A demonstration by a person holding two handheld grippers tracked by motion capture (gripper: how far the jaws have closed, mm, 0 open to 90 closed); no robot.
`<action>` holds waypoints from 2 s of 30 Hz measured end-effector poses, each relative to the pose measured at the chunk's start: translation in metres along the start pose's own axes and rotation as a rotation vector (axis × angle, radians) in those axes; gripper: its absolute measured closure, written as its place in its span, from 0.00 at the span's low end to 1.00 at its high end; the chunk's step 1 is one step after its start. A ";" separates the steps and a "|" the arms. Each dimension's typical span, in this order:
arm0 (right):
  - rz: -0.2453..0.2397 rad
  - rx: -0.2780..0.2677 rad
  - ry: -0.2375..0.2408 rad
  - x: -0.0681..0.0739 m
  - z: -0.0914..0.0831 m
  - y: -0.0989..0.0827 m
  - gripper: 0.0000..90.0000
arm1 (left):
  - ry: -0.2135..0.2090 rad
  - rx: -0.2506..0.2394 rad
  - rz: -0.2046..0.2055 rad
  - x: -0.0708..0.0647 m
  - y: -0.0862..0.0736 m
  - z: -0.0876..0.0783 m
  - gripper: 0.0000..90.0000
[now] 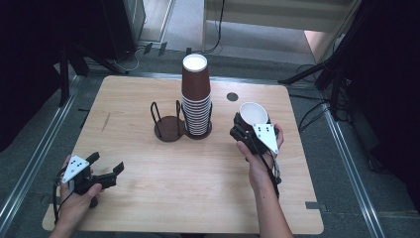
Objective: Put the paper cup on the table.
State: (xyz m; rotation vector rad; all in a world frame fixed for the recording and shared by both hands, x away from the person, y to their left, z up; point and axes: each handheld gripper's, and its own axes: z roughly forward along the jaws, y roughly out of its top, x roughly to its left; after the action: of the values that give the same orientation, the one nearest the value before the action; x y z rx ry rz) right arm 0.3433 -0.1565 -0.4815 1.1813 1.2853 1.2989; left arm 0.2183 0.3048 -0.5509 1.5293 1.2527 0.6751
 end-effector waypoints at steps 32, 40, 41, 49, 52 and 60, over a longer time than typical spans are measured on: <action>-0.120 0.098 -0.070 -0.023 0.030 -0.048 0.09 | 0.017 0.005 -0.028 -0.003 -0.001 0.000 0.00; -0.124 0.116 -0.055 -0.025 0.029 -0.052 0.08 | 0.019 0.004 -0.029 -0.002 -0.001 0.000 0.00; -0.121 0.118 -0.055 -0.025 0.028 -0.053 0.08 | 0.019 0.004 -0.029 -0.002 -0.001 0.000 0.00; -0.118 0.144 -0.016 -0.023 0.027 -0.056 0.08 | 0.019 0.003 -0.032 -0.002 -0.001 0.000 0.00; -0.118 0.149 -0.011 -0.024 0.026 -0.056 0.07 | 0.020 0.003 -0.032 -0.002 -0.001 0.000 0.00; -0.068 0.173 0.028 -0.028 0.024 -0.052 0.00 | 0.019 0.001 -0.032 -0.002 -0.001 -0.001 0.00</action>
State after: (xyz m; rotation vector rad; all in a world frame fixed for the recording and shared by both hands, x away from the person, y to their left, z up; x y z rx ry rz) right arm 0.3690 -0.1803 -0.5346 1.2312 1.4690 1.1773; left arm 0.2168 0.3029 -0.5512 1.5032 1.2895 0.6695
